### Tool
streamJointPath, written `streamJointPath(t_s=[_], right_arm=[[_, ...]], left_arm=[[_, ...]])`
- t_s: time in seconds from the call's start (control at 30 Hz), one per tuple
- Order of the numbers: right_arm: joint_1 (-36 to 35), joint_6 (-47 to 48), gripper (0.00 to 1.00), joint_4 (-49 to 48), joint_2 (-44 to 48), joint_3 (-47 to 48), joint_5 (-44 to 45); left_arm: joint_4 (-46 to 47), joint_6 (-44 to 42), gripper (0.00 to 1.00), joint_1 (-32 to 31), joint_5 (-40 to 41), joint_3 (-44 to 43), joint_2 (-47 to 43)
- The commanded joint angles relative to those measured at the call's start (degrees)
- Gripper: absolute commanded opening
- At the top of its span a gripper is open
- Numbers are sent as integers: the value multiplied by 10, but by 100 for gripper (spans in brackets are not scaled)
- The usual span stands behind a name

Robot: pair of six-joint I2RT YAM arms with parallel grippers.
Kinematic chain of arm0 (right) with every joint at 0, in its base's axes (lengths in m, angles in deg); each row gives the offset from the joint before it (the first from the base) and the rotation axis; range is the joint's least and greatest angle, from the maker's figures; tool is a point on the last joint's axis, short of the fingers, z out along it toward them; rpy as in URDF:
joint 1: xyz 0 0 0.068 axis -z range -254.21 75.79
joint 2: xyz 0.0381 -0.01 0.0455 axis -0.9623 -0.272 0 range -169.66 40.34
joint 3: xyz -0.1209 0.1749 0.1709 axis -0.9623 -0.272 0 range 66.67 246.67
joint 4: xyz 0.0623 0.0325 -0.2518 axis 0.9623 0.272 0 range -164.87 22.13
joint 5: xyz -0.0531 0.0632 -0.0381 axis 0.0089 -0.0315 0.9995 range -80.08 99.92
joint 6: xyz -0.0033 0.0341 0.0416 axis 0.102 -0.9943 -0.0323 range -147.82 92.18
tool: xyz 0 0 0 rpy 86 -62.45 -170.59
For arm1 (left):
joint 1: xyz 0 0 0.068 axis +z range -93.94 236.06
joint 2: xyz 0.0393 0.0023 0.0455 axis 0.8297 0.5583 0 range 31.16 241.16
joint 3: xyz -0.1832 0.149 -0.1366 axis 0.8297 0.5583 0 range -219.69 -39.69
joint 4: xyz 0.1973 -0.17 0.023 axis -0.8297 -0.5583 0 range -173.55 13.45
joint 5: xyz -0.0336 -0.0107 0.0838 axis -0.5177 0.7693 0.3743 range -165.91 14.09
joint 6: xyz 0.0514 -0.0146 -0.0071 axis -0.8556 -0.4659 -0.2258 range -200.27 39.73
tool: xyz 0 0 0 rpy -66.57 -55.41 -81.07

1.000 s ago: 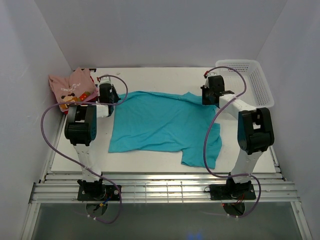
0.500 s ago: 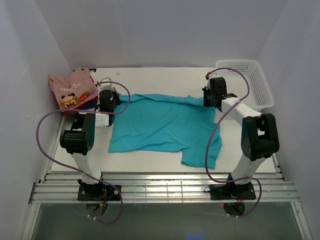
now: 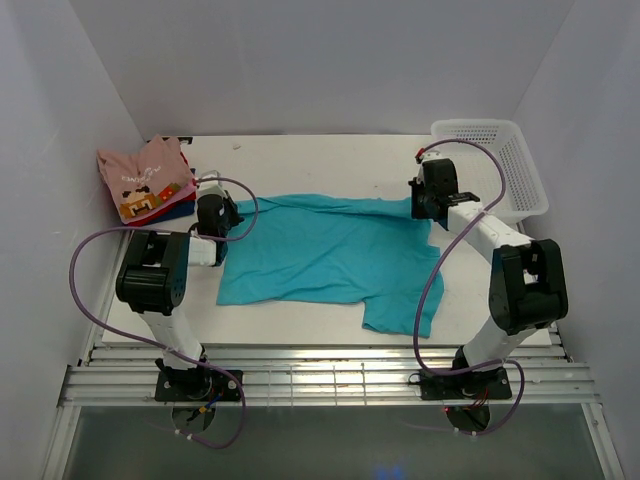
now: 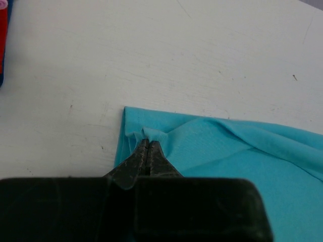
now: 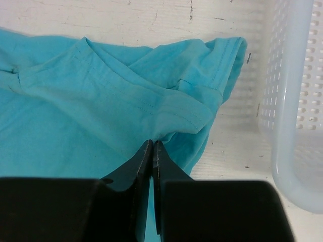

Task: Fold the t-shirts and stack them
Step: Fold the flattened tshirt in 1/3 of the way

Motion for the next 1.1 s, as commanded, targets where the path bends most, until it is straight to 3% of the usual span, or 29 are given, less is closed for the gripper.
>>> streamJointPath(t_s=[0.0,1.07], right_arm=[[-2,-6,8,9,30,-12,16],[-2,-15,8,68,68,-59,59]], left_arm=[[17,2,0,0,5,10,-44],[-115,-13,0,0,67,-51,-38]])
